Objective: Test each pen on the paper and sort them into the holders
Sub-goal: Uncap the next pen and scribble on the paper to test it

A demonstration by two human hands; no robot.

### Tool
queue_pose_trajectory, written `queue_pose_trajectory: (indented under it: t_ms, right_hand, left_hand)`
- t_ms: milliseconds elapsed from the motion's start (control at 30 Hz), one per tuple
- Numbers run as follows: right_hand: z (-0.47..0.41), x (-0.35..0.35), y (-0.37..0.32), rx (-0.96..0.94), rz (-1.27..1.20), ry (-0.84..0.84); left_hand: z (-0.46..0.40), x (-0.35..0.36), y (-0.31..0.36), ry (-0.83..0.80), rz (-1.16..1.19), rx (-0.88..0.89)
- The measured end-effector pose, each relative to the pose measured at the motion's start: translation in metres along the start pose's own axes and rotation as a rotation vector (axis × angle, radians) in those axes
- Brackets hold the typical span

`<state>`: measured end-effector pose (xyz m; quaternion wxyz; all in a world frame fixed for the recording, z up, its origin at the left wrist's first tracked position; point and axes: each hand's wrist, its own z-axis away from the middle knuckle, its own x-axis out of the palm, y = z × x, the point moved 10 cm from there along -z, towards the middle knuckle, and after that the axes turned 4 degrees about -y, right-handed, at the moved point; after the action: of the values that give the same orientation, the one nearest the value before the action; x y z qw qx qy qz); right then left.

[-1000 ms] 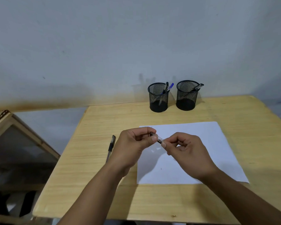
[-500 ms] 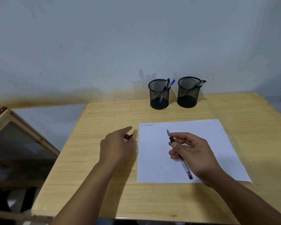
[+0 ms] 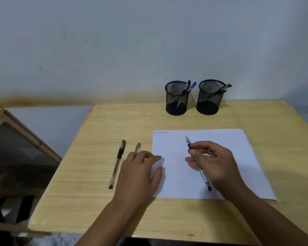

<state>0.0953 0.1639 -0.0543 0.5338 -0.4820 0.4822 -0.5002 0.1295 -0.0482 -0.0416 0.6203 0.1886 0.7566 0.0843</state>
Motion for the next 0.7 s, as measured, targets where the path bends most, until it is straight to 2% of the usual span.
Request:
queue_pose_trajectory:
  t_ms: [200, 300, 400, 467, 600, 700]
  right_hand:
    - [-0.007, 0.002, -0.001, 0.004, 0.004, 0.015]
    - [-0.010, 0.008, 0.001, 0.024, -0.042, -0.039]
    - [-0.010, 0.012, -0.006, -0.065, 0.098, -0.062]
    - [-0.013, 0.010, -0.011, -0.127, 0.216, -0.009]
    - [-0.034, 0.008, -0.008, -0.070, 0.106, 0.112]
    - [-0.057, 0.015, -0.006, -0.065, 0.104, 0.111]
  left_hand:
    - [0.019, 0.016, -0.007, -0.055, 0.066, -0.038]
    - [0.019, 0.017, -0.009, -0.051, 0.083, -0.059]
    - [0.018, 0.017, -0.010, -0.047, 0.088, -0.066]
    - [0.018, 0.018, -0.010, -0.044, 0.093, -0.057]
    - [0.018, 0.019, -0.013, -0.030, 0.105, -0.060]
    - [0.018, 0.018, -0.012, -0.019, 0.113, -0.057]
